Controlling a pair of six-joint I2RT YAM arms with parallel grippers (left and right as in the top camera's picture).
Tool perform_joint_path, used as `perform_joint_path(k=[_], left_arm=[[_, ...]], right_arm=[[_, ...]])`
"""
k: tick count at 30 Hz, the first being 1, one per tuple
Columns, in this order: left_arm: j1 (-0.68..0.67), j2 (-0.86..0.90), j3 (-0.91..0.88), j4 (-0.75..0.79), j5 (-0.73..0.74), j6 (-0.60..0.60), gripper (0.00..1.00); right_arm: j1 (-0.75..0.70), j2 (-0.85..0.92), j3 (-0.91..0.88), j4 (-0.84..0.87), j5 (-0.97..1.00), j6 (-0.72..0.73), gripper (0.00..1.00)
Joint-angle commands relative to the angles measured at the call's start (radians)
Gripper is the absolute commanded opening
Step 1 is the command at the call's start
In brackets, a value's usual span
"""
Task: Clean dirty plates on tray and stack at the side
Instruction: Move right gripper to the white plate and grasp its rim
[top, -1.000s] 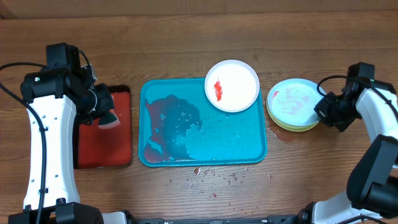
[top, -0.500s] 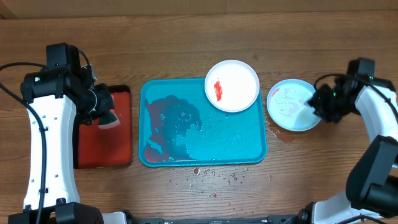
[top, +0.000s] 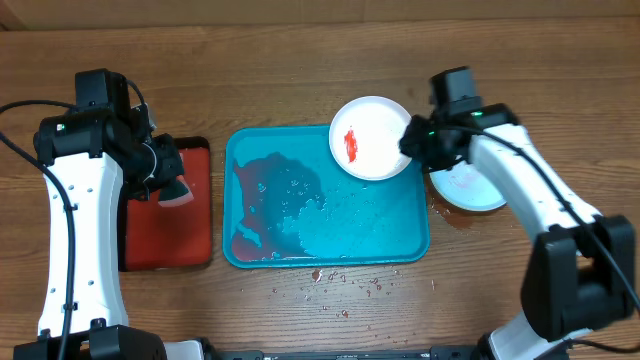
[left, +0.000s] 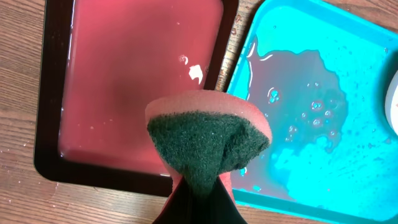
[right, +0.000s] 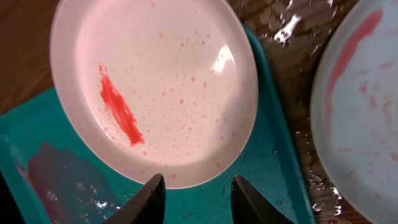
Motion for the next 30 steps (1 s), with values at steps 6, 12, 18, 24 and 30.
perform_joint_path(k=[6, 12, 18, 24, 30], left_arm=[[-0.009, -0.013, -0.003, 0.005, 0.005, -0.011, 0.04], [-0.009, -0.013, -0.003, 0.008, 0.006, -0.011, 0.04], [-0.009, -0.013, -0.003, 0.008, 0.006, -0.011, 0.04], [-0.009, -0.013, -0.003, 0.008, 0.006, -0.011, 0.04], [-0.009, -0.013, -0.003, 0.011, 0.006, -0.011, 0.04]], right_arm=[[0.062, 0.108, 0.015, -0.024, 0.176, 0.143, 0.36], [0.063, 0.159, 0.015, -0.021, 0.173, 0.139, 0.26], [0.1, 0.175, 0.013, -0.026, 0.138, 0.073, 0.18], [0.159, 0.175, 0.012, -0.089, 0.104, -0.004, 0.18], [0.229, 0.175, 0.013, -0.206, -0.057, -0.139, 0.18]])
